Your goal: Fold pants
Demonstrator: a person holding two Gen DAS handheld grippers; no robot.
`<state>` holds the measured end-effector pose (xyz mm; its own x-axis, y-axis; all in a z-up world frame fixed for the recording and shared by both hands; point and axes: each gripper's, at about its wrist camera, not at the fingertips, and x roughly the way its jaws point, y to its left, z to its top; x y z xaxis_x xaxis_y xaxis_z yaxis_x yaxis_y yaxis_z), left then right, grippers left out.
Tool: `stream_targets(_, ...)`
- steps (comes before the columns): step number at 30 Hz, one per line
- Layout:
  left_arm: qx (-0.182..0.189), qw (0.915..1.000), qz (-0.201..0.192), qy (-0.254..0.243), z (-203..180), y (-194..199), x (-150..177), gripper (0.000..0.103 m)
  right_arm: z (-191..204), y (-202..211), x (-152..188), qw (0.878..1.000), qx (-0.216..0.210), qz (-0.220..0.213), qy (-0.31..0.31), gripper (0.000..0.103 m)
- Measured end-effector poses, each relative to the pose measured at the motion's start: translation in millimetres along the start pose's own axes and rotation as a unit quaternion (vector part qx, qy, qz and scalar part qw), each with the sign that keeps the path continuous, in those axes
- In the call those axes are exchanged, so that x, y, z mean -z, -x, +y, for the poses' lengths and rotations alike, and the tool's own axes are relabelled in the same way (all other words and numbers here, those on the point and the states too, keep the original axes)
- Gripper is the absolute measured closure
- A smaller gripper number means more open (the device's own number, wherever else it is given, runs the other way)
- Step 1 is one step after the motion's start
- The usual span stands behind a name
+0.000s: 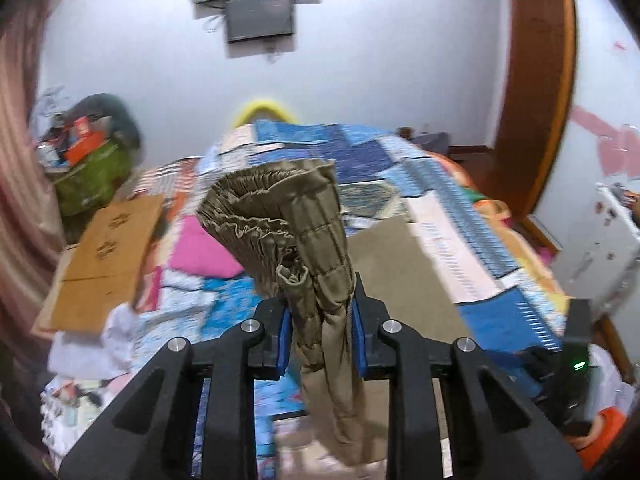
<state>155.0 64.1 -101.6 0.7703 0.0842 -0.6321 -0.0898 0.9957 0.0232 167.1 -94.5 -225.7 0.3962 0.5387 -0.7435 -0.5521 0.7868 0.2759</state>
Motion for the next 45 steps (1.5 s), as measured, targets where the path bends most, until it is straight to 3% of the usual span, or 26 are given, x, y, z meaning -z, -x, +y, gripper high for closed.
stream_targets(4, 0.057, 0.998, 0.017, -0.02, -32.8, -9.1, -5.6, 0.078, -5.3, 6.4, -1.0, 1.0, -0.005, -0.004, -0.011, 0.034)
stream_targets(9, 0.102, 0.9923, 0.045, -0.054, -68.3, -26.2, -0.1, 0.079, -24.3, 40.0, -1.0, 0.998, 0.008, -0.058, -0.036, 0.034)
stream_targets(17, 0.159, 0.9791, 0.114, -0.055, -105.0, -72.0, 14.0, 0.079, -64.2, 70.2, 5.6, 0.993, 0.063, -0.072, -0.068, 0.034)
stream_targets(23, 0.179, 0.9652, 0.178, -0.068, -119.0, -95.1, 38.2, 0.078, -78.2, 75.0, 17.4, 0.991, 0.072, -0.065, -0.091, 0.034)
stream_targets(27, 0.189, 0.957, 0.196, -0.1, -129.8, -91.3, 47.0, 0.06, -75.8, 75.8, 20.2, 0.992, 0.077, -0.063, -0.084, 0.034)
stream_targets(29, 0.198, 0.9555, 0.191, -0.105, -127.7, -82.9, 46.5, 0.041, -74.3, 77.6, 18.1, 0.991, 0.081, -0.067, -0.081, 0.034)
stream_targets(30, 0.201, 0.9563, 0.185, -0.104, -124.7, -78.0, 45.5, 0.038, -73.3, 78.2, 16.1, 0.991, 0.08, -0.071, -0.081, 0.034)
stream_targets(35, 0.172, 0.9699, 0.144, -0.095, -94.1, -58.8, 32.0, 0.031, -63.9, 87.3, 1.7, 0.99, 0.063, -0.101, -0.081, 0.034)
stream_targets(39, 0.102, 0.9839, 0.119, -0.086, -57.3, -64.6, 16.3, 0.026, -51.2, 84.3, -11.3, 0.99, 0.044, -0.112, -0.072, 0.034)
stream_targets(45, 0.033, 0.9896, 0.128, -0.058, 0.1, -100.9, -4.1, 0.026, -37.3, 50.0, -14.6, 0.994, 0.034, -0.086, -0.059, 0.034)
